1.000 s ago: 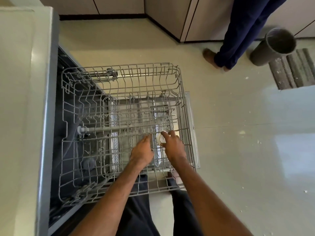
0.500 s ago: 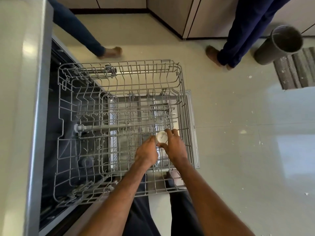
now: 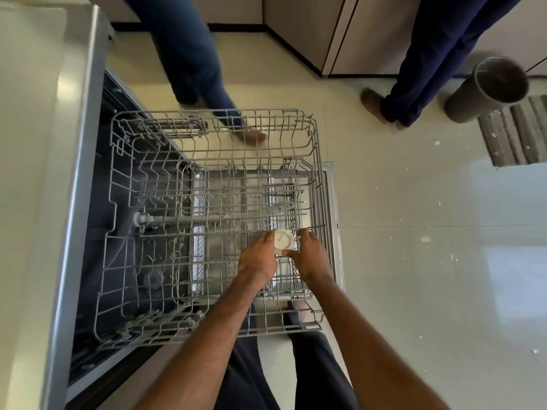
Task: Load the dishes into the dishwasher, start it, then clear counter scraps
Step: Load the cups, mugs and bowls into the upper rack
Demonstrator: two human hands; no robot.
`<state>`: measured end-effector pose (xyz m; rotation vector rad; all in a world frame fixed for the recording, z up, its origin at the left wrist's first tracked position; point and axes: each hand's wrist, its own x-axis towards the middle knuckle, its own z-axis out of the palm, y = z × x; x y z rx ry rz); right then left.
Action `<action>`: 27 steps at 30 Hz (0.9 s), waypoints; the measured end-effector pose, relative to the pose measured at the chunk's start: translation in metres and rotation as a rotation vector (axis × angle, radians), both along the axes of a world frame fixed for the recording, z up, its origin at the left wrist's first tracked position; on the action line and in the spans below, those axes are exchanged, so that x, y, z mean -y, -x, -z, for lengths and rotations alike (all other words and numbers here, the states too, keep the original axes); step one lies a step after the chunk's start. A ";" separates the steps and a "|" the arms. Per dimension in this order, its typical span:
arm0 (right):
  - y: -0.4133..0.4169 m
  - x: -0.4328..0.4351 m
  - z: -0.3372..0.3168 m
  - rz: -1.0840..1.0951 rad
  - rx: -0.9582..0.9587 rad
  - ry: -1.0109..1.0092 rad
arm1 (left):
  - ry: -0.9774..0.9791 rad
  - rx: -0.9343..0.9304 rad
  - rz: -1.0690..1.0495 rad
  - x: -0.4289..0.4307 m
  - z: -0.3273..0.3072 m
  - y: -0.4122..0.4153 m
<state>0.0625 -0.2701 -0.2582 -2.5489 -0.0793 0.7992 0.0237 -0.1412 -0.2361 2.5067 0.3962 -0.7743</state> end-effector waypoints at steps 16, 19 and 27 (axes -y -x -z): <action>-0.019 -0.030 -0.105 -0.284 0.124 -0.056 | -0.141 0.150 -0.113 -0.024 -0.116 0.001; -0.018 -0.062 -0.158 -0.406 0.192 -0.112 | -0.194 0.193 -0.221 -0.043 -0.166 0.013; 0.040 -0.194 -0.280 -0.809 0.421 -0.301 | -0.307 0.376 -0.637 -0.125 -0.288 0.107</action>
